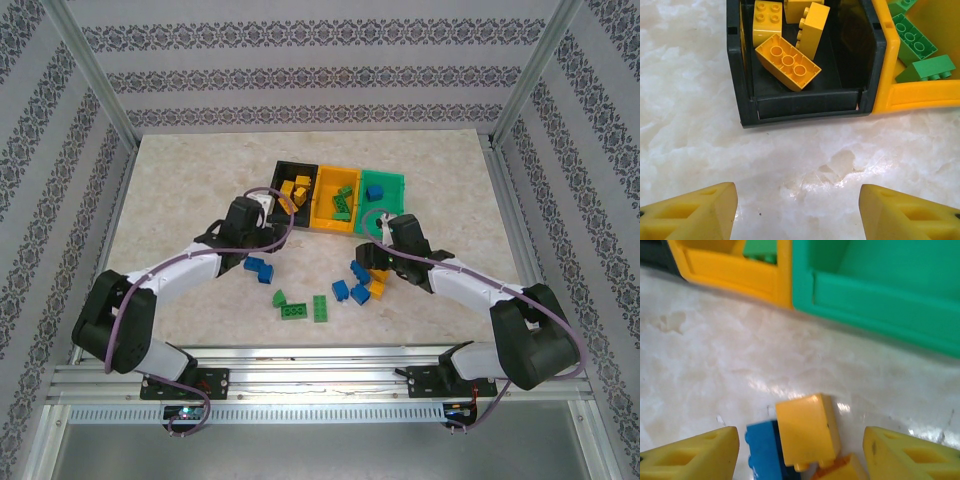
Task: Sort the legos into containers by color
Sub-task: Pick up the lego from the center of the table.
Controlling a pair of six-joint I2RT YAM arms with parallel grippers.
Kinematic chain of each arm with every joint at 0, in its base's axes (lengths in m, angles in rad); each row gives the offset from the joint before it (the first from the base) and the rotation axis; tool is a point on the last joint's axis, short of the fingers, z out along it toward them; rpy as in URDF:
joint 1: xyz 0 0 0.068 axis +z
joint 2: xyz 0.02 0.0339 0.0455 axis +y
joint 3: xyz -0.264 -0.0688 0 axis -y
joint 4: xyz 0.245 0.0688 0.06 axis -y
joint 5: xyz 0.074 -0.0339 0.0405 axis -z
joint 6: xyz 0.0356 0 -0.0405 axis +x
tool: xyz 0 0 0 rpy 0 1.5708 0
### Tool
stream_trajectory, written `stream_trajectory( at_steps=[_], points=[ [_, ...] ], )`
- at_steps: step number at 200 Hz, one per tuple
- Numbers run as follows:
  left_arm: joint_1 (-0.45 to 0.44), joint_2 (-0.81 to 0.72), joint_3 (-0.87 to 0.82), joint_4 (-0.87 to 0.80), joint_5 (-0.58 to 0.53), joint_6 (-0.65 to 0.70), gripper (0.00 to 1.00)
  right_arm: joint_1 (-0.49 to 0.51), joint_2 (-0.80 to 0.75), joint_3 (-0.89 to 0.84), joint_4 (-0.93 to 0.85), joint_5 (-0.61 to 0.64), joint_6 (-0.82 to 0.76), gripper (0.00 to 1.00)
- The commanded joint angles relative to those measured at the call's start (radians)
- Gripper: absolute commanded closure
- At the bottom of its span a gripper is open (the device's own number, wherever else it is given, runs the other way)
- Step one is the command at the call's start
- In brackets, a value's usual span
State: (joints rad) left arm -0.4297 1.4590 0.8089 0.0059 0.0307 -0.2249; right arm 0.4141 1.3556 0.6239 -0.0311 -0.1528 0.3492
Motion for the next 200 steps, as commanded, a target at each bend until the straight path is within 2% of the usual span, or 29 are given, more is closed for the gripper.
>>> stream_trajectory(
  at_steps=[1, 56, 112, 151, 200],
  points=[
    [0.01, -0.033, -0.055, 0.153, 0.023, 0.008, 0.35, -0.009, 0.019, 0.047, -0.132, -0.03, 0.006, 0.34],
    [0.016, -0.109, -0.175, 0.243, -0.009, 0.011, 0.35, 0.005, 0.026, 0.093, -0.212, 0.004, 0.029, 0.34],
    [0.02, -0.142, -0.193, 0.243, -0.006, -0.03, 0.37, 0.048, 0.182, 0.209, -0.223, 0.092, -0.002, 0.36],
    [0.028, -0.18, -0.219, 0.244, -0.057, -0.048, 0.37, 0.074, 0.27, 0.268, -0.281, 0.16, -0.039, 0.46],
    [0.042, -0.206, -0.24, 0.246, -0.078, -0.063, 0.38, 0.069, 0.245, 0.215, -0.28, 0.231, -0.019, 0.51]
  ],
)
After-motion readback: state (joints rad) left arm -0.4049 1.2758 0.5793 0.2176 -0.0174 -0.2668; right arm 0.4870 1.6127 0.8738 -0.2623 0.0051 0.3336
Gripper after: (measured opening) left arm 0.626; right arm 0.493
